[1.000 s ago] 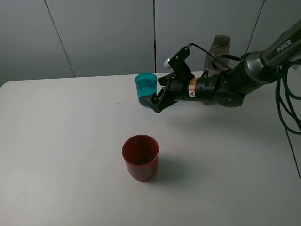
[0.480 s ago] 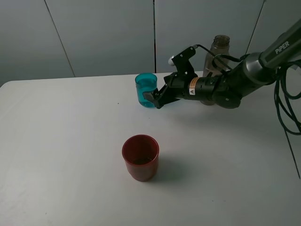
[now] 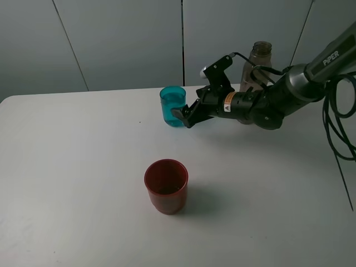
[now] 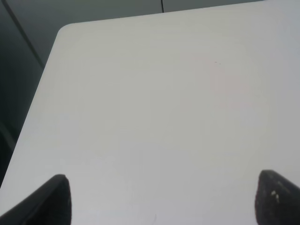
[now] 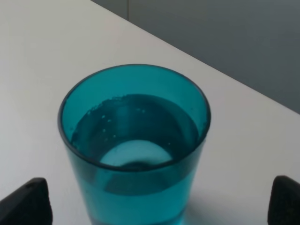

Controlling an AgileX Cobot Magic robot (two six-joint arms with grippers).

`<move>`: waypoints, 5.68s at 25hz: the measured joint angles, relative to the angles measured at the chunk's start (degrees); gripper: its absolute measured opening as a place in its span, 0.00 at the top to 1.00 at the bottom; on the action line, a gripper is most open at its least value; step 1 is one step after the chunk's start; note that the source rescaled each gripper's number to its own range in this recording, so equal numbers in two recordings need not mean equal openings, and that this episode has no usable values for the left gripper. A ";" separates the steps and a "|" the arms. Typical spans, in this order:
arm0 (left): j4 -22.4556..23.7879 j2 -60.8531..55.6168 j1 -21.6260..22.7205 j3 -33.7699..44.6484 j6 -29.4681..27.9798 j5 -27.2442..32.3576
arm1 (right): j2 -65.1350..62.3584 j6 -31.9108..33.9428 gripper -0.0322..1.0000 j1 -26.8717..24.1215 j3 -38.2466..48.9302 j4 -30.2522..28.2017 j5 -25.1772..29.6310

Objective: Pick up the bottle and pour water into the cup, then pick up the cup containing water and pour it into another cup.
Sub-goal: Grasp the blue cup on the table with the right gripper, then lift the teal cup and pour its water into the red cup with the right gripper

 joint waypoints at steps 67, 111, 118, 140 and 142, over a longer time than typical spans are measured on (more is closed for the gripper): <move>0.00 0.00 0.00 0.00 0.24 0.00 | 14.41 2.43 0.00 4.40 -17.51 -0.68 -0.54; 0.00 0.00 0.00 0.00 0.14 0.00 | -4.39 4.09 0.91 4.05 0.37 -1.19 -1.08; 0.00 0.00 0.00 0.00 0.14 0.00 | -14.71 2.10 0.91 2.39 12.14 1.31 -1.08; 0.00 0.00 0.00 0.00 0.14 0.00 | -47.63 -2.34 0.91 1.84 31.93 3.86 9.51; 0.00 0.00 0.00 0.00 0.14 0.00 | -49.63 -1.60 0.91 1.84 33.16 1.84 11.06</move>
